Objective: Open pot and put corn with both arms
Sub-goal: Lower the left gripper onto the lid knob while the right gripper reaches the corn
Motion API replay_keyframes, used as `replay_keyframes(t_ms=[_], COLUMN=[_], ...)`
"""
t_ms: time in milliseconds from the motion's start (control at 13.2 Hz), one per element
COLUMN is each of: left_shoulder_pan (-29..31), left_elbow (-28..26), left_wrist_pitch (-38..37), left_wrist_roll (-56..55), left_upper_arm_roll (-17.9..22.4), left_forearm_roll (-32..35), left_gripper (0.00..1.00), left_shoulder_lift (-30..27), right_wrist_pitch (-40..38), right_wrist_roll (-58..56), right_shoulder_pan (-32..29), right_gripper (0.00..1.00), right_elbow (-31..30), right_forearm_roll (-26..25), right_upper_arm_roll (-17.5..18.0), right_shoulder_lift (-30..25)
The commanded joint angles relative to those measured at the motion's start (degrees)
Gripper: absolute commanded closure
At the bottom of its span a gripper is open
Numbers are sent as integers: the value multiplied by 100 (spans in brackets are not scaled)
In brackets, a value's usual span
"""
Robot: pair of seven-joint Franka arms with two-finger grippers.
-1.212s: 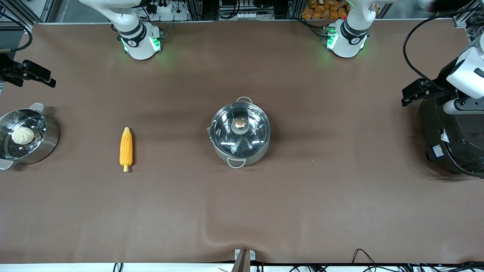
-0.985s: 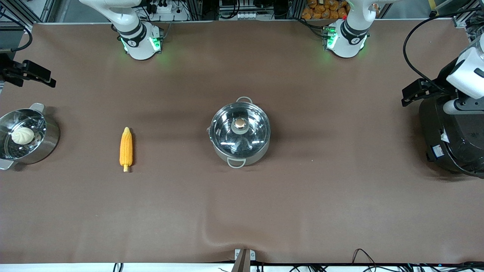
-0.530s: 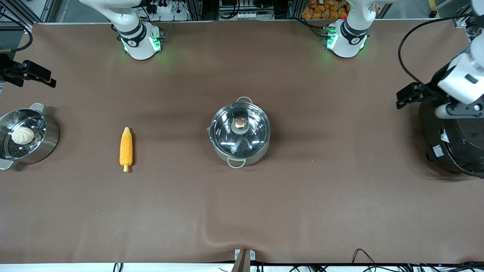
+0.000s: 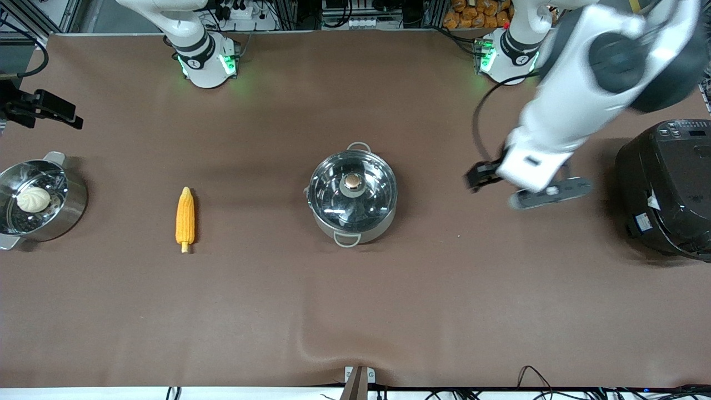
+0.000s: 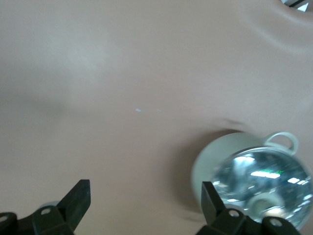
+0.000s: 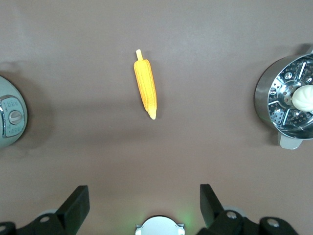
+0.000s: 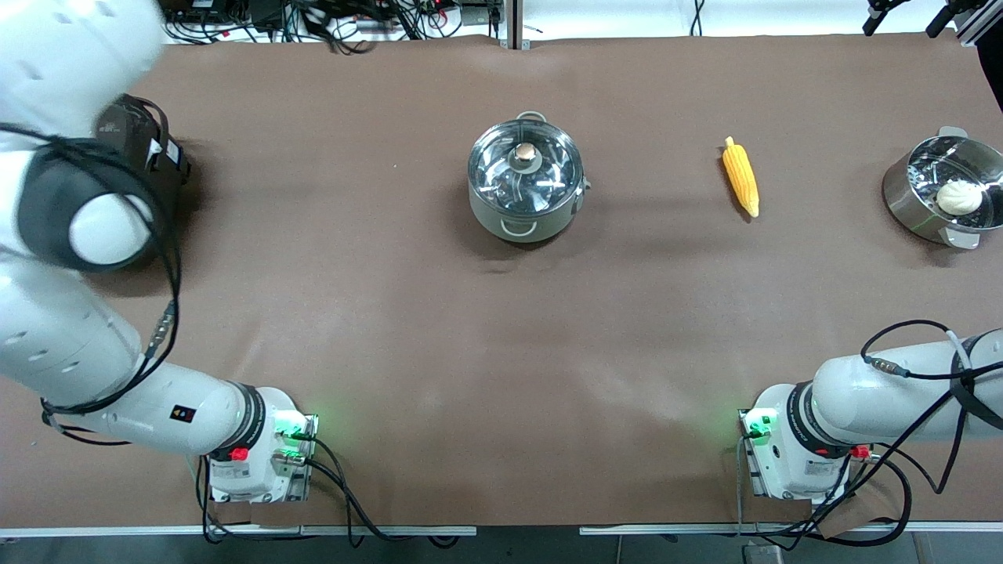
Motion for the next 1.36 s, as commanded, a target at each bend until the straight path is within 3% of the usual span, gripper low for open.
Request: replay_keyframes(t_ms=[0,76,303,682,909,1136,1288], left_shoulder_pan=[-469,-610,-987,-1463,-1770,-2288,-2360], left_elbow=[684,684,763,746,754,754,754], left_wrist_pitch=[254,552,1151,1223,1284,1451,1626], left_wrist_roll=[-1434,-1935,-3562,-4558,-4568,-4621,-4761], left_upper_arm_roll=[70,79,52,114,166,631,668], left_forearm_roll=[29,29,21,38,56,38,38], left_gripper=[0,0,0,0,0,0,0], left_shoulder_lift=[709,806,1315,1615,1896,2037,2116], right_wrist_pitch=[56,169,197,267,1169,2127,2952], right_wrist_roll=[0,-26,-44,-279,-500,-518,-518], right_shoulder_pan=[-17,88,326,-6,-157,-96,0], right_gripper=[0,0,0,0,0,0,0], right_elbow=[96,131,298,272,-113,-833,-1421], right_forearm_roll=[-67,-33,-121,-104,-59,-59,-51], right_upper_arm_roll=[85,103,94,68,68,77,85], right_shoulder_lift=[359,656,808,1448,1749,1758,1767])
